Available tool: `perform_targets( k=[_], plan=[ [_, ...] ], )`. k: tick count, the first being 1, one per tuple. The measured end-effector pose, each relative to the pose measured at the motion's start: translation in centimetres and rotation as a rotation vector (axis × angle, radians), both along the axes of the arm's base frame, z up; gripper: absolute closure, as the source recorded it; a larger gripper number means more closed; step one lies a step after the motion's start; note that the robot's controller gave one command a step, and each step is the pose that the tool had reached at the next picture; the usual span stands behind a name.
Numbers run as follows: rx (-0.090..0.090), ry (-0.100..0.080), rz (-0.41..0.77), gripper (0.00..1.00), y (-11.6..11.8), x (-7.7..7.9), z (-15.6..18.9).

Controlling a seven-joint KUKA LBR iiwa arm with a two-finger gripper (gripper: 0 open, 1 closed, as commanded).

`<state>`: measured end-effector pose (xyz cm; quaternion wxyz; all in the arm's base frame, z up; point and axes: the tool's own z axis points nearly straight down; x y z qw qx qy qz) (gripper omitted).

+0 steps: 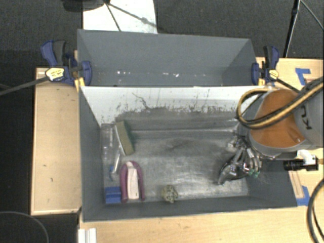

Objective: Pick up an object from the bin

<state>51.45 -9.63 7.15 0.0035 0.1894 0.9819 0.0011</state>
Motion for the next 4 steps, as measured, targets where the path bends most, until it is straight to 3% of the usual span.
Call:
perform_targets(
  k=[1,2,3,4],
  plan=[
    [-0.003,-0.001,0.108,0.00,1.0,-0.6,9.1],
    [-0.003,0.007,0.244,0.00,-4.5,0.1,2.3],
    [-0.002,0.005,0.243,1.00,-4.3,0.2,2.5],
    [-0.005,-0.003,0.277,1.00,-3.4,-0.8,21.5]
  ],
)
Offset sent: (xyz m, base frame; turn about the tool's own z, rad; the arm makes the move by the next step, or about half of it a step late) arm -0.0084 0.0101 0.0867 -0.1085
